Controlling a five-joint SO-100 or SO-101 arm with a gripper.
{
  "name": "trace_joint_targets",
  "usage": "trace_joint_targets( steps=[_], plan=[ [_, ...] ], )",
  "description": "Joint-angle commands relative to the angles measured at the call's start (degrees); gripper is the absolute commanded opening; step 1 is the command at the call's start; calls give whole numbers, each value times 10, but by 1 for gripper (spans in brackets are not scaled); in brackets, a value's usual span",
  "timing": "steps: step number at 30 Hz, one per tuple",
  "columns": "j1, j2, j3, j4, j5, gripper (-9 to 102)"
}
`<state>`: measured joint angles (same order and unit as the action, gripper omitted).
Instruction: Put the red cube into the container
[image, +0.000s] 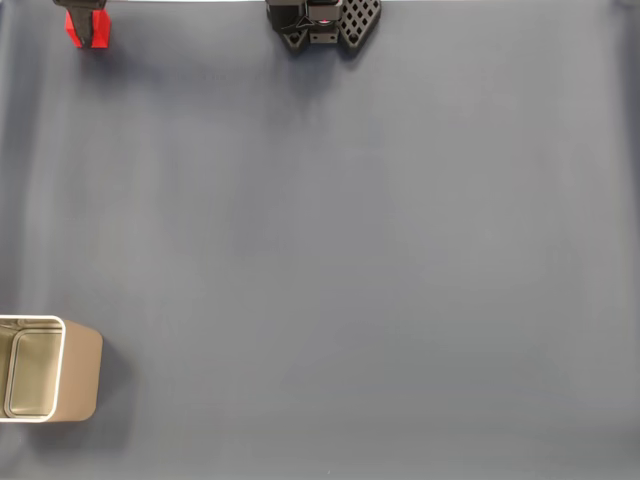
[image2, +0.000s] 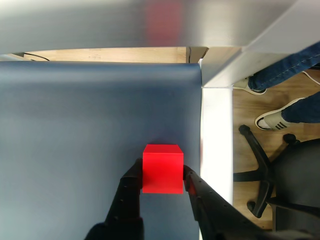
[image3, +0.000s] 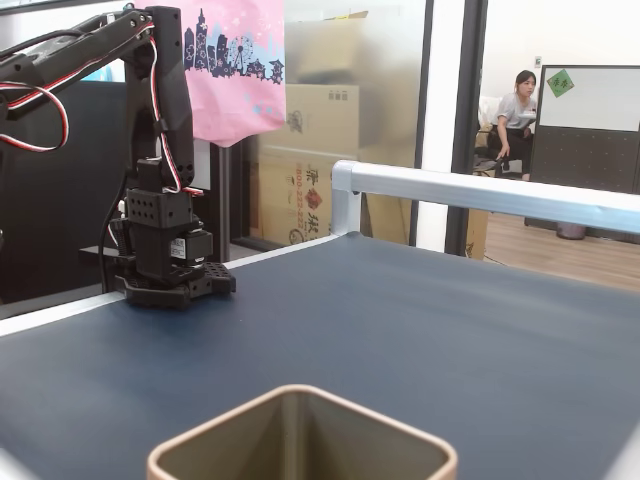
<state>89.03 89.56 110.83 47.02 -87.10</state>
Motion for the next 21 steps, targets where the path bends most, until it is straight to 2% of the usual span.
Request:
trace_joint_targets(
  steps=[1, 11, 16, 21],
  plan=[
    [-32, 61, -14, 17, -11, 0],
    [-266, 134, -188, 132, -21, 0],
    [-372, 92, -347, 172, -18, 0],
    [-422, 16, -483, 193, -30, 0]
  ],
)
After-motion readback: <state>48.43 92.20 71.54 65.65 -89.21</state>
